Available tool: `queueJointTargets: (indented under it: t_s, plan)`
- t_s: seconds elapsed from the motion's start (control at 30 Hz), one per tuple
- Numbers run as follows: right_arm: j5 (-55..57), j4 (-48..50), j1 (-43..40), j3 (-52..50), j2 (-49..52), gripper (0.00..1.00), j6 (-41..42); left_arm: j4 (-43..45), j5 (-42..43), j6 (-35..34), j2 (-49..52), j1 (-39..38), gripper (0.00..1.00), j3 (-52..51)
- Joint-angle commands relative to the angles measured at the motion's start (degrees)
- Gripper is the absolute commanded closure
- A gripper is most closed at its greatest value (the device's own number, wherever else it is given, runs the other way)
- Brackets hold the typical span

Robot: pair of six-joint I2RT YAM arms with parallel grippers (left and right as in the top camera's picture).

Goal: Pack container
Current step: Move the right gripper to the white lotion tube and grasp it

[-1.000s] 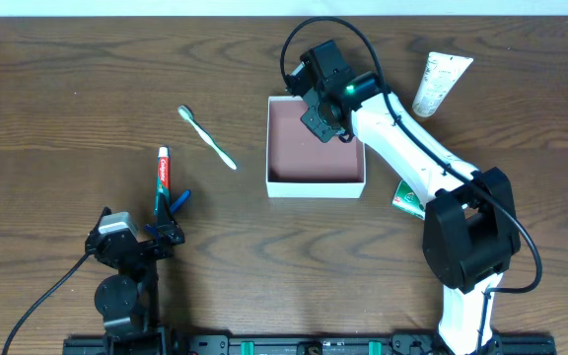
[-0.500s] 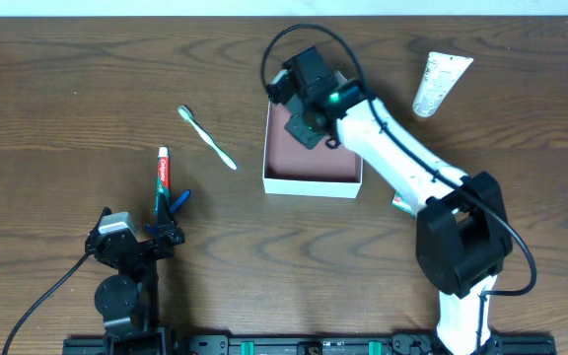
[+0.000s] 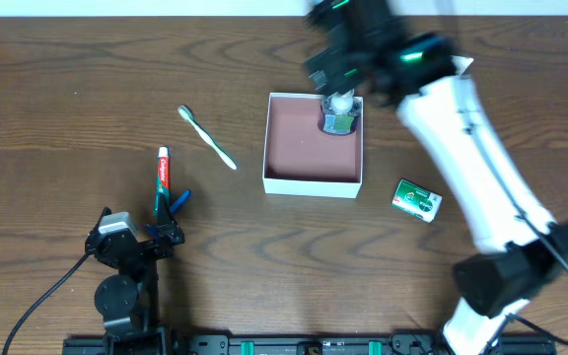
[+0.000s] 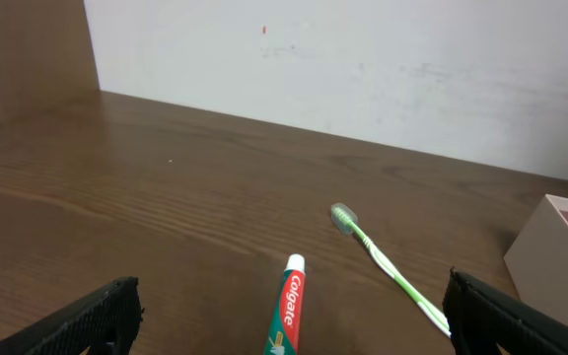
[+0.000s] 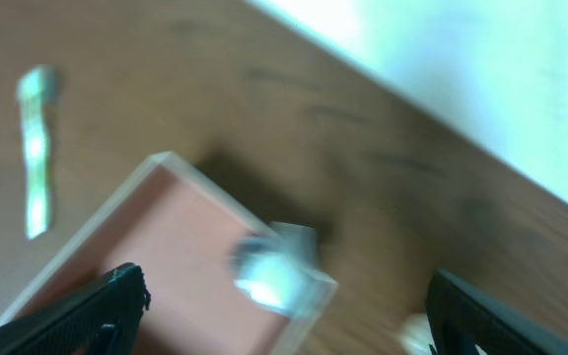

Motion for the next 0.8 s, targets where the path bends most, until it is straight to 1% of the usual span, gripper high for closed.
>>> queueJointTargets:
  t_s: [0.0, 0.1, 0.2, 0.33, 0.4, 0.5, 0.57, 0.63, 0.77]
  plan:
    - [-0.2, -0.6, -7.5, 0.7, -0.8, 0.08, -0.1, -2.3, 0.6, 0.7, -0.3, 0.3, 0.02, -0.8]
    - [-2.1, -0.6, -13.8, 0.6, -0.2, 0.11, -0.9, -2.3, 0.6, 0.7, -0.3, 0.3, 0.02, -0.8]
    - [-5.6, -0.7, -19.0, 0.6, 1.1, 0.12, -1.8, -2.3, 0.6, 0.7, -0.3, 0.3, 0.02, -0.8]
    - [-10.2, -1.1, -23.7, 0.3, 2.9, 0.15, -3.7, -2.3, 0.6, 0.7, -0.3, 0.3, 0.02, -0.8]
    - [-12.5, -1.7, -25.2, 0.0, 3.7, 0.17, -5.4, -2.3, 0.6, 0.7, -0.3, 0.3, 0.02, -0.8]
    - [-14.8, -2.6, -26.1, -0.2, 4.8, 0.18, -9.4, -2.3, 0.6, 0.7, -0.3, 0.3, 0.02, -0.8]
    - [-17.0, -3.6, -26.2, -0.3, 5.7, 0.20, -14.7, -2.3, 0.6, 0.7, -0.3, 0.3, 0.02, -0.8]
    - [-18.2, -5.2, -26.2, -0.5, 6.8, 0.24, -19.6, -2.3, 0.6, 0.7, -0.3, 0.3, 0.02, -0.8]
    - [-18.4, -6.1, -26.2, -1.0, 8.2, 0.27, -21.1, -2.3, 0.6, 0.7, -0.3, 0.3, 0.02, -0.8]
